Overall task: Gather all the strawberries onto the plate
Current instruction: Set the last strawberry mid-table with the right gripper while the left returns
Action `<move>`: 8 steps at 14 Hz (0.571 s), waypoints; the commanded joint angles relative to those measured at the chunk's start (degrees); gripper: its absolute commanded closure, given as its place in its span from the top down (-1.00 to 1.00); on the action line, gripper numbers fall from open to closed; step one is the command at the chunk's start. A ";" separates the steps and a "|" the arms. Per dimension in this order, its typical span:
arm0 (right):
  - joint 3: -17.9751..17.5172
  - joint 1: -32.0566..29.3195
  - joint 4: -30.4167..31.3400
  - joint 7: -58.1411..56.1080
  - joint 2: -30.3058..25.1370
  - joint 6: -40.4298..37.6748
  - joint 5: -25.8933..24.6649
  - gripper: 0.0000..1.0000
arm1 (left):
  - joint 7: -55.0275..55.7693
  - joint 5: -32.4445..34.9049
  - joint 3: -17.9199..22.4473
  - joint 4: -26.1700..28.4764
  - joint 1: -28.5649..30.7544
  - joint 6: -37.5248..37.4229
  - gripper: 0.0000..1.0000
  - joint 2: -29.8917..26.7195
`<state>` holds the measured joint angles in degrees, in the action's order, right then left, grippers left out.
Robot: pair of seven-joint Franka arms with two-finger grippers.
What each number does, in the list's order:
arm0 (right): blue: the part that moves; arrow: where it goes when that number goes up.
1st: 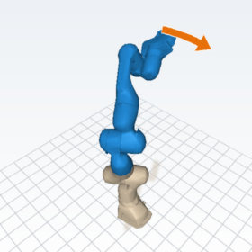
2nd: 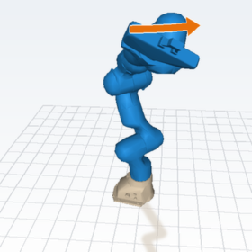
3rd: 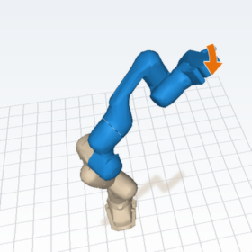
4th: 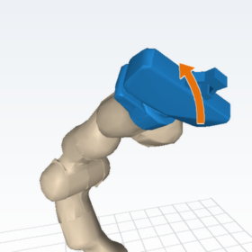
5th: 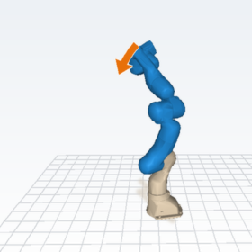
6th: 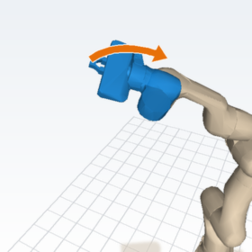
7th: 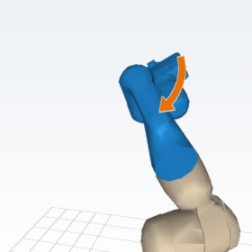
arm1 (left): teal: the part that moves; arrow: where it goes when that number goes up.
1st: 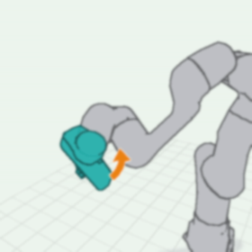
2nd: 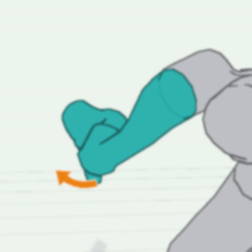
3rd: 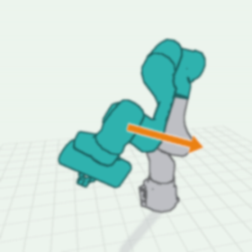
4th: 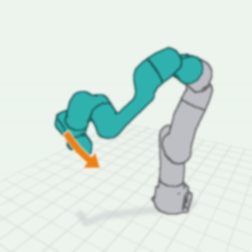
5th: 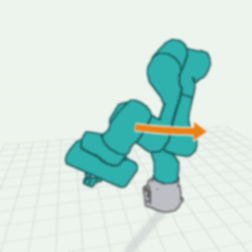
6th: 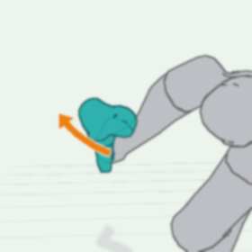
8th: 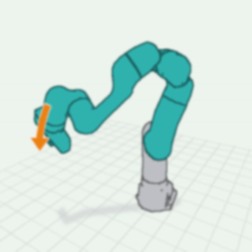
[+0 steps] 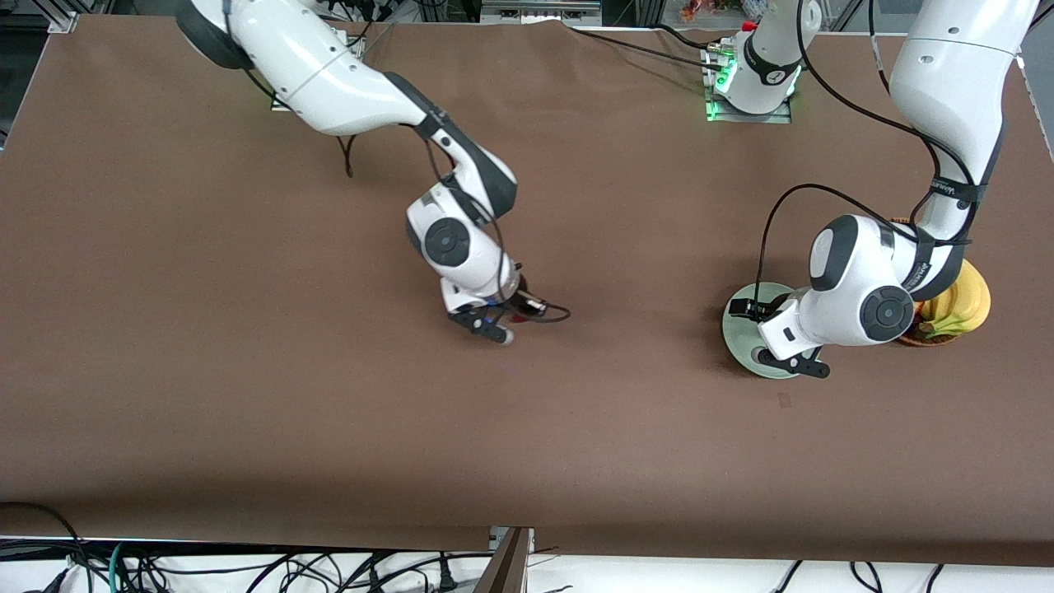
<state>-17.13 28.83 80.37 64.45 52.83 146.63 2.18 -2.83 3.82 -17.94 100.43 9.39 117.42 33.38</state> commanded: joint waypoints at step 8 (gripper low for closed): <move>-1.85 6.15 -6.63 7.44 6.67 9.20 -0.33 1.00 | 11.42 0.04 -4.21 -0.76 -4.99 -0.44 1.00 -0.51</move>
<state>-18.18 35.41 75.56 71.53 58.84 155.53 2.18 5.06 3.81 -22.26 99.73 5.09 117.42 33.35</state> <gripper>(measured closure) 0.542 0.000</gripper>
